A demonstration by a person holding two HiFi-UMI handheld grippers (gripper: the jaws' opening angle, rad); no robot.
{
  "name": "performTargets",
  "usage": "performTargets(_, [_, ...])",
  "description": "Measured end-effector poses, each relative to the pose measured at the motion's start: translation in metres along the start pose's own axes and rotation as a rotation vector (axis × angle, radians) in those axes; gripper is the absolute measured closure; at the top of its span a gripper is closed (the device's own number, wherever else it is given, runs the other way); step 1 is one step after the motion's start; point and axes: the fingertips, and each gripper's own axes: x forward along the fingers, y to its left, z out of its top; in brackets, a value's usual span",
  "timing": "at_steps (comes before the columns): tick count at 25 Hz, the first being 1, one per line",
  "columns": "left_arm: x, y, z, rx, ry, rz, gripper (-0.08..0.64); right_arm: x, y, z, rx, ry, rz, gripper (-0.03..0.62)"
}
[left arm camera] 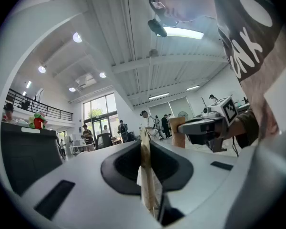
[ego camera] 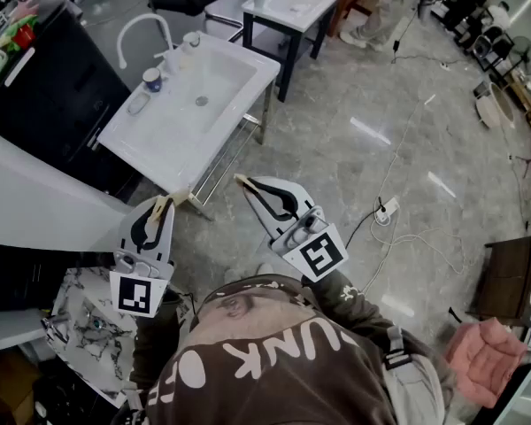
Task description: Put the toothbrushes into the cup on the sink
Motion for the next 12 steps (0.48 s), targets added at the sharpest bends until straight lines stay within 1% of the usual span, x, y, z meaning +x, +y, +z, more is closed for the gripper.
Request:
performTargets(8, [0.021, -0.012, 0.007, 0.013, 0.004, 0.003, 0.517, -0.013, -0.021, -0.001, 0.003, -0.003, 0.0, 0.563])
performTargets(12, [0.032, -0.026, 0.015, 0.018, 0.002, 0.009, 0.517, -0.024, -0.033, 0.001, 0.025, -0.019, 0.017, 0.563])
